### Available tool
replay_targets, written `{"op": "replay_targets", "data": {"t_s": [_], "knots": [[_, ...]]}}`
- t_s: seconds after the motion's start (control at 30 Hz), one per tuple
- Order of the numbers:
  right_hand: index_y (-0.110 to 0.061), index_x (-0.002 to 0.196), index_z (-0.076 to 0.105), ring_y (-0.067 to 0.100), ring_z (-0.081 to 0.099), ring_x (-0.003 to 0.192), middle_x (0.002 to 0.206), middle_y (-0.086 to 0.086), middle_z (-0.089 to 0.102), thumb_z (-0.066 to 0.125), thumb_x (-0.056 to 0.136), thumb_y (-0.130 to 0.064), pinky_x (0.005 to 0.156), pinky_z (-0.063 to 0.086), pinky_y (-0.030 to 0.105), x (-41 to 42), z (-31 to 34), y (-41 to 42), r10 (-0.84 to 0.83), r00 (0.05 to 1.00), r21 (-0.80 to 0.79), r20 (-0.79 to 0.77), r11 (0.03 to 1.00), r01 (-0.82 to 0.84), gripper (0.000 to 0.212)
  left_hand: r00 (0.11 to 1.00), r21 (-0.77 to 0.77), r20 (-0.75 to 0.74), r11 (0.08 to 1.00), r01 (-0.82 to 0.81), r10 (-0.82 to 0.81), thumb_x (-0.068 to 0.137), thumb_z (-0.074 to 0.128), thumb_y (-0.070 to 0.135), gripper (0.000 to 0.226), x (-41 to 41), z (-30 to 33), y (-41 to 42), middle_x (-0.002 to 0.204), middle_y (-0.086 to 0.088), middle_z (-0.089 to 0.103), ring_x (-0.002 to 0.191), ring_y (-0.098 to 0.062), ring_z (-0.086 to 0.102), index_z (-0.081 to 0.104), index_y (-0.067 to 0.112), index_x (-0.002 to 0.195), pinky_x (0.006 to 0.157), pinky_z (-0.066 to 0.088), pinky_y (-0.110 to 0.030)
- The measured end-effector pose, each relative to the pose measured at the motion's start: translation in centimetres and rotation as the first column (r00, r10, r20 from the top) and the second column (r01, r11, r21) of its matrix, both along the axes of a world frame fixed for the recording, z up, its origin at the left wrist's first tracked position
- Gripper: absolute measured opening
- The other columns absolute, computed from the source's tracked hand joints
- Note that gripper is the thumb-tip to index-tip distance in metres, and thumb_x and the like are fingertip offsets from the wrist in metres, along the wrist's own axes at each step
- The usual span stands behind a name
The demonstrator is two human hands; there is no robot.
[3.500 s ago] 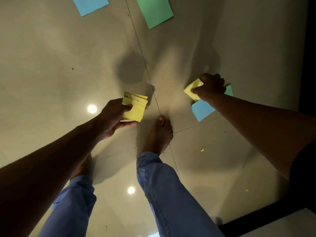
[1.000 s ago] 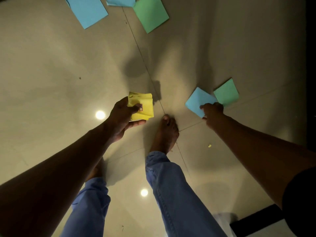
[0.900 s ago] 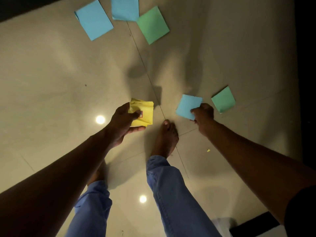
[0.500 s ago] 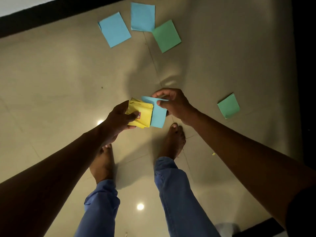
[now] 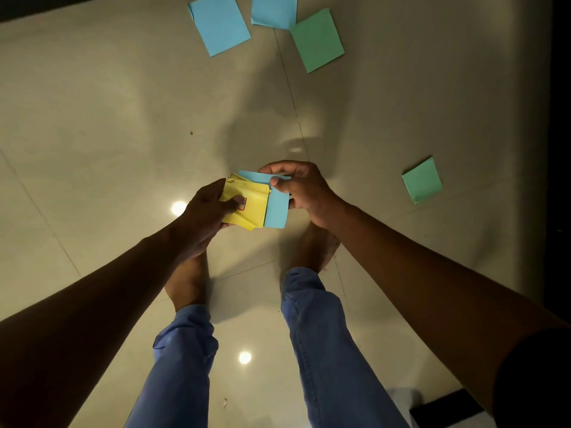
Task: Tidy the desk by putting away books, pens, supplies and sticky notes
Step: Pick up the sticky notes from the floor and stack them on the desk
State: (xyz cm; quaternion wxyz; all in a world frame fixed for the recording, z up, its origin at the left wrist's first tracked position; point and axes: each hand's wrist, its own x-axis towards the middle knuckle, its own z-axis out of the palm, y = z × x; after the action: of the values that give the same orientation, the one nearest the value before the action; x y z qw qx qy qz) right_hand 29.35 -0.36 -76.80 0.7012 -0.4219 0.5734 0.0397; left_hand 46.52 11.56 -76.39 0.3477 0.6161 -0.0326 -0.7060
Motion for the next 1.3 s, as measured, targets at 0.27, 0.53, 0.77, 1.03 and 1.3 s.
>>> {"op": "replay_targets", "data": {"t_s": [0.27,0.53,0.77,1.03,1.3], "knots": [[-0.012,0.123,0.070,0.029,0.068,0.105,0.120,0.010,0.069,0.051,0.103,-0.011,0.067,0.060,0.031,1.4,0.5,-0.3,-0.124,0.991,0.120,0.057,0.986,0.116,0.028,0.996,0.045,-0.055,0.997,-0.068,0.071,0.098,0.062,0.011,0.025,-0.6,0.3,-1.4,0.112,0.007,0.074,0.110,-0.015,0.069,0.064,0.023,0.119,0.089,0.057,-0.034],[-0.021,0.121,0.067,0.033,0.067,0.106,0.120,0.009,0.066,0.049,0.104,-0.021,0.081,0.063,0.051,0.8,-1.0,-1.1,0.013,1.000,0.053,-0.005,0.999,-0.013,0.024,0.998,0.108,0.008,0.993,-0.056,0.055,0.093,0.069,0.009,0.022,-1.2,-0.4,-2.0,0.125,-0.006,0.064,0.117,-0.031,0.064,0.063,0.021,0.111,0.079,0.064,-0.040],[-0.014,0.128,0.058,0.029,0.065,0.110,0.124,0.012,0.066,0.060,0.097,-0.026,0.086,0.051,0.033,-12.0,-6.3,-3.5,0.085,0.842,-0.319,-0.532,0.901,-0.293,0.032,0.990,0.146,-0.095,0.985,-0.091,0.105,0.073,0.074,0.016,0.062,-3.5,-2.2,-2.8,0.136,-0.015,0.060,0.117,-0.038,0.065,0.057,0.009,0.132,0.076,0.064,-0.044],[-0.011,0.125,0.052,0.043,0.049,0.118,0.132,0.023,0.047,0.071,0.079,-0.002,0.089,0.047,0.048,-25.5,-7.8,-9.9,0.293,0.277,-0.113,-0.915,0.474,-0.873,0.051,0.986,0.121,-0.164,0.992,0.049,-0.029,0.094,0.064,0.005,0.042,-7.4,-4.7,-5.0,0.133,-0.014,0.065,0.116,-0.034,0.068,0.060,0.016,0.135,0.085,0.062,-0.045],[-0.005,0.115,0.055,0.045,0.054,0.101,0.112,0.025,0.054,0.073,0.083,-0.015,0.083,0.046,0.052,-27.6,-9.5,-12.6,0.373,-0.060,0.018,-0.926,-0.115,-0.993,0.038,0.986,0.121,-0.146,0.988,0.101,-0.083,0.095,0.062,0.008,0.041,-9.9,-6.1,-6.1,0.129,-0.009,0.068,0.114,-0.030,0.069,0.061,0.021,0.134,0.082,0.062,-0.039]]}}
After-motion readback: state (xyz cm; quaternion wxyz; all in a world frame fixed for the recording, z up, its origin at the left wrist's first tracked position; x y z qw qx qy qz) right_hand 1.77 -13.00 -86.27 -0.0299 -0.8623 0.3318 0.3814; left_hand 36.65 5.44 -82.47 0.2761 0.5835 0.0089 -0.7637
